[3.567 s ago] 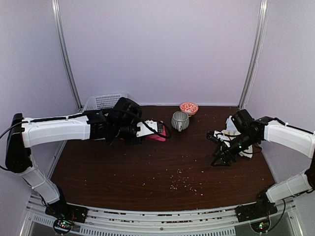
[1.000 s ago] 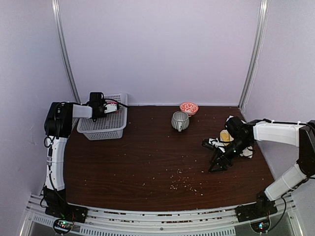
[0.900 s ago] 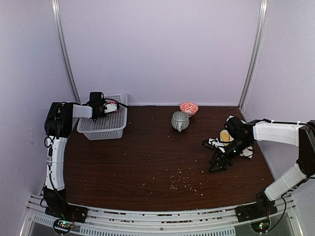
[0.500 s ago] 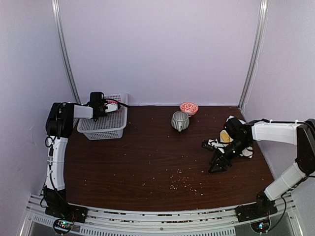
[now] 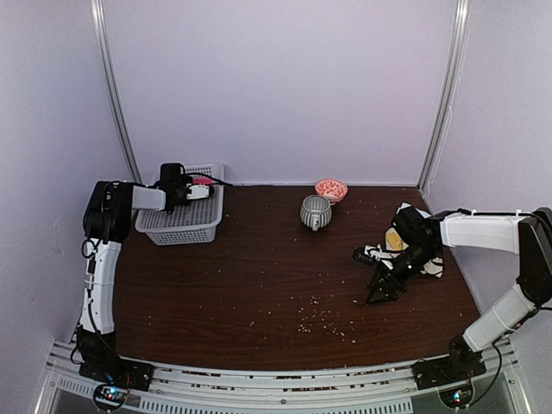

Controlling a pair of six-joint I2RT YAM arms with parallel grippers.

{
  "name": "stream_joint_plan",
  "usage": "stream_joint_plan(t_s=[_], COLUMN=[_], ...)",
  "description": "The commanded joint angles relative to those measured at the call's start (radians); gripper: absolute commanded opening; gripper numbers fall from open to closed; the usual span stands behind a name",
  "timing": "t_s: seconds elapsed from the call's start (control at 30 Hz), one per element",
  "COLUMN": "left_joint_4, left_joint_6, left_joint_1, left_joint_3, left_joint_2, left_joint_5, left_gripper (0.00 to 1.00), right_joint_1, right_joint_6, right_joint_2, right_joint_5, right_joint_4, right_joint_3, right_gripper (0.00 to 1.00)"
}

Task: Roll the towels
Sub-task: Place the towel in the bin.

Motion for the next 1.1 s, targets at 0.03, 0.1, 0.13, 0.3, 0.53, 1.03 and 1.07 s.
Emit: stream_joint_plan(t_s=[0.03, 0.1, 0.13, 0.3, 0.53, 1.03, 1.07], left_joint_4=[0.031, -0.030, -0.056, -0.107, -0.201, -0.272, -0.269], left_joint_6=[0.037, 0.037, 0.035, 0.023, -0.018, -0.065, -0.073], left_joint_1=[-0.004, -0.004, -0.006, -0.012, -0.030, -0.038, -0.037], left_joint_3=[-0.051, -0.039, -0.035, -0.024, -0.013, -0.043, -0.045], left_joint_2=[-0.014, -0.024, -0.027, -0.038, -0.076, -0.142, -0.142], left_joint_5=[0.023, 0.042, 0.047, 0.061, 0.114, 0.129, 0.129], left_gripper=[0.64, 0.70, 0.72, 0.78, 0.98, 0.98, 0.98], right_joint_1=[-0.006, -0.006, -0.006, -0.006, -0.006, -0.006, -0.006], right_joint_6=[-0.003, -0.004, -0.005, -0.007, -0.007, -0.024, -0.025], right_joint_2=[0.003, 0.002, 0.001, -0.006, 0.005, -0.017, -0.017], right_joint_5=[0.013, 0.012, 0.012, 0.009, 0.000, -0.022, -0.022], right_joint_4=[-0.003, -0.004, -0.004, -0.006, -0.013, -0.032, -0.034], right_joint_3=[0.018, 0.018, 0.017, 0.017, 0.028, 0.031, 0.031], right_gripper=[0.63, 0.63, 0.63, 0.63, 0.64, 0.64, 0.64])
